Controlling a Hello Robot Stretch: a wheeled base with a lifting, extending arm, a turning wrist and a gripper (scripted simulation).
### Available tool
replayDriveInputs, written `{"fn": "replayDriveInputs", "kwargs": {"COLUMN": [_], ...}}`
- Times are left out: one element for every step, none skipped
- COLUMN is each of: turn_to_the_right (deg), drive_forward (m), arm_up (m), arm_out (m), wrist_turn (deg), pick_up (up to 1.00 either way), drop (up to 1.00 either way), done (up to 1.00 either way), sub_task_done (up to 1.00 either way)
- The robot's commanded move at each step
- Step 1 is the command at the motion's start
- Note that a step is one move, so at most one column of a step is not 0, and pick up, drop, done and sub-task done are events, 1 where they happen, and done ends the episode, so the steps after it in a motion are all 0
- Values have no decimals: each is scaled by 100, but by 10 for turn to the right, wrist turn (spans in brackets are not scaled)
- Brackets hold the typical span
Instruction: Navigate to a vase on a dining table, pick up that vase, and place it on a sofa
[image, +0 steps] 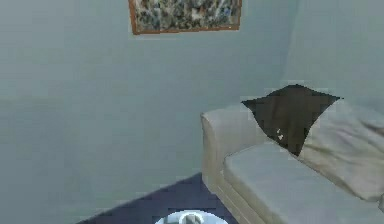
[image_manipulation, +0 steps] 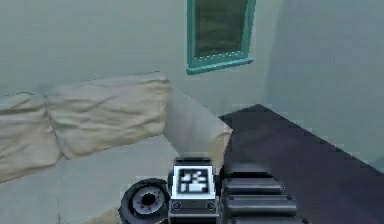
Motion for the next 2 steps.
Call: {"fn": "replayDriveInputs", "kwargs": {"turn_to_the_right": [0,450], "drive_forward": [30,0], "arm_up": [0,0], "arm_out": [0,0], "wrist_turn": [0,0], "pick_up": [0,0], "drop": [0,0], "done": [0,0], "sub_task_done": [0,0]}}
